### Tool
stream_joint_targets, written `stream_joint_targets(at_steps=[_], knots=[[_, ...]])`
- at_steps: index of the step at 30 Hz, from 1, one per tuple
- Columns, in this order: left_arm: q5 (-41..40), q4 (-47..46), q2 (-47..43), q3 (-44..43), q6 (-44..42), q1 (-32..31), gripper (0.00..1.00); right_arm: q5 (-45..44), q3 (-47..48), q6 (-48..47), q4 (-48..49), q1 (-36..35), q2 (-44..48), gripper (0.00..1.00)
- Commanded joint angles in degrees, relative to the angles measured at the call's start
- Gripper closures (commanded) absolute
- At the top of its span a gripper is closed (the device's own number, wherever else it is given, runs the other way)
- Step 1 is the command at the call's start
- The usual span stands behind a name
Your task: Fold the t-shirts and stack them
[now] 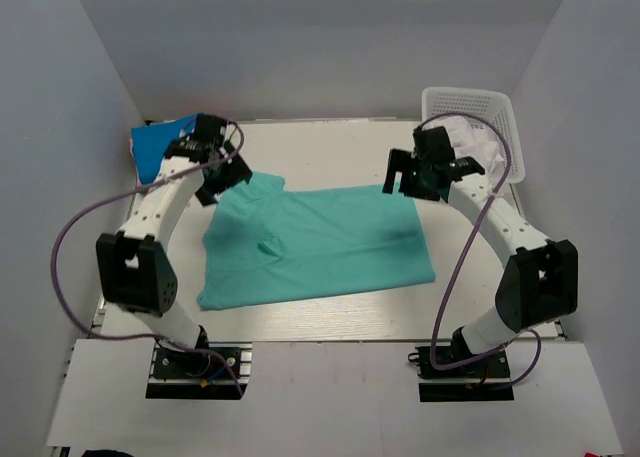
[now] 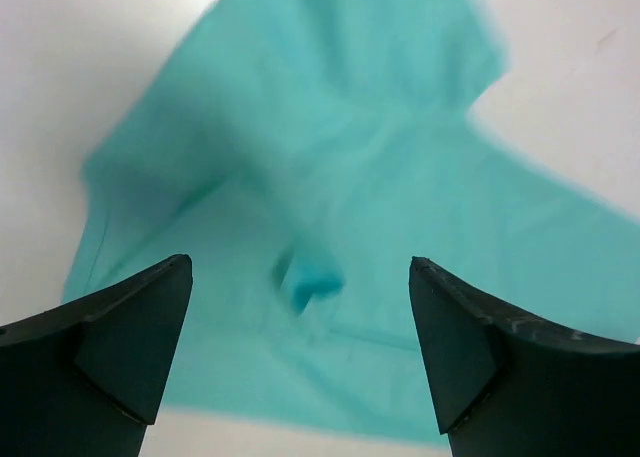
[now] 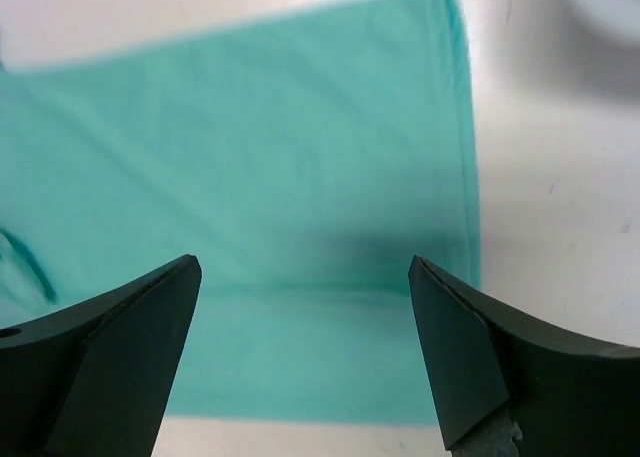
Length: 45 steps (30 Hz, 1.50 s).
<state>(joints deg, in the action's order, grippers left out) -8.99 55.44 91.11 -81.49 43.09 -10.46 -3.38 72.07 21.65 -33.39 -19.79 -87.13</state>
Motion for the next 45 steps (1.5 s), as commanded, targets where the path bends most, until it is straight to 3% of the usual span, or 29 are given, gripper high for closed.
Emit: stream_joint_targets(at_steps=[1, 8, 13, 19, 28, 31, 34, 38, 39, 45], knots=[[-3.4, -5.6, 8.3, -9.7, -7.7, 0.4, 0.01, -6.4, 5.4, 5.2, 5.2, 1.2, -4.3, 0.1], [-8.8, -3.0, 31.6, -36.9, -14.6, 1.5, 0.01, -3.1, 13.1, 0.8, 7.2, 2.7, -10.2, 0.1], [-9.4, -5.0, 44.2, -48.2, -18.6, 2.0, 0.01, -2.3, 13.6, -1.5, 7.4, 3.1, -11.7, 0.1], [-6.7, -9.6, 46.2, -45.3, -20.9, 2.0, 0.01, -3.7, 13.3, -2.2, 6.3, 3.4, -13.1, 0.1], [-1.6, -12.6, 43.6, -32.7, -20.9, 2.0, 0.17, -4.3, 15.1, -0.1, 4.2, 3.4, -17.2, 0.1], [-3.0, -10.9, 46.3, -34.8, -20.9, 2.0, 0.29, -4.4, 15.6, 0.3, 4.4, 3.2, -17.6, 0.1], [-2.4, -9.2, 48.4, -37.8, -21.5, 2.0, 0.52, -4.8, 15.4, 0.3, 4.6, 3.3, -18.9, 0.1], [-1.1, -9.7, 47.1, -35.1, -21.5, 2.0, 0.95, -7.5, 17.6, 1.8, 3.2, 3.3, -22.1, 0.1], [-1.1, -10.3, 46.4, -34.0, -21.5, 2.0, 1.0, -7.8, 19.8, 2.1, 2.4, 3.2, -23.4, 0.1], [-2.5, -11.6, 43.5, -31.7, -23.2, 2.0, 1.0, -8.1, 25.1, 5.2, 1.7, 2.7, -30.0, 0.1]])
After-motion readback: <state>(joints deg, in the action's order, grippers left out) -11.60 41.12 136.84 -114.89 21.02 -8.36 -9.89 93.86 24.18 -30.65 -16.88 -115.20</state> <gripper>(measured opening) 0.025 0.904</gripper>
